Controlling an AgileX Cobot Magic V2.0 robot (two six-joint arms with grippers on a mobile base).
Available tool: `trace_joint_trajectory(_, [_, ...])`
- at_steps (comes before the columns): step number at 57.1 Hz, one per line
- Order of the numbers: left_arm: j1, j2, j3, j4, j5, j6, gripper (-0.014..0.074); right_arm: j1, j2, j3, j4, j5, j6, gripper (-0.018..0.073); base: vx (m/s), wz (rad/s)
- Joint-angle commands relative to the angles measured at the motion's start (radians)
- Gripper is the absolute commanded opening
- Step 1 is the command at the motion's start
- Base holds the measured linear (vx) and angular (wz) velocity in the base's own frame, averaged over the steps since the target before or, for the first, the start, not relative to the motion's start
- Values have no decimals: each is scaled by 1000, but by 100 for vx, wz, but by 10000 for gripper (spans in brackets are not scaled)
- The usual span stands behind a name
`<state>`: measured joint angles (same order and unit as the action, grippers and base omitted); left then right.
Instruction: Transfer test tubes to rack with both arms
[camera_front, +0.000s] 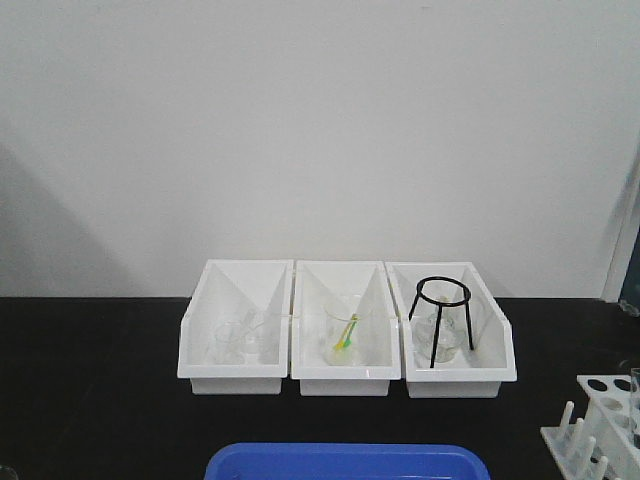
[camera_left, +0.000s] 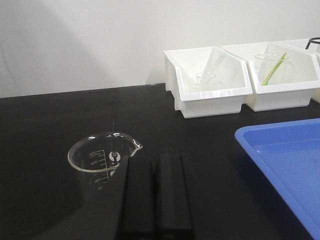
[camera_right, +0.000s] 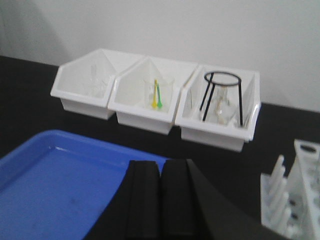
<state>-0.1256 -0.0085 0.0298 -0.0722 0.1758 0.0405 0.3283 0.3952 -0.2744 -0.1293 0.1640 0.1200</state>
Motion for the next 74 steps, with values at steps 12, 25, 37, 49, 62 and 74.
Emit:
trace_joint_trajectory(12, [2,-19,27,-9,-82,-7,-17,-220,-227,298,23,-304,61,-7,0,0])
trace_joint_trajectory(25, [2,-19,27,-9,-82,-7,-17,-271,-417,316,22,-85,45,-7,0,0])
trace_joint_trajectory(37, [2,-19,27,-9,-81,-7,-17,-272,-413,316,30,-112,48,-7,0,0])
trace_joint_trajectory(49, [2,-19,27,-9,-81,-7,-17,-272,-413,316,30,-112,48,-7,0,0])
trace_joint_trajectory(62, [2,-19,27,-9,-81,-7,-17,-272,-413,316,30,-112,48,-7,0,0])
trace_joint_trajectory(74, [2,-19,27,-9,-81,-7,-17,-272,-413,316,30,-100,48,-7,0,0])
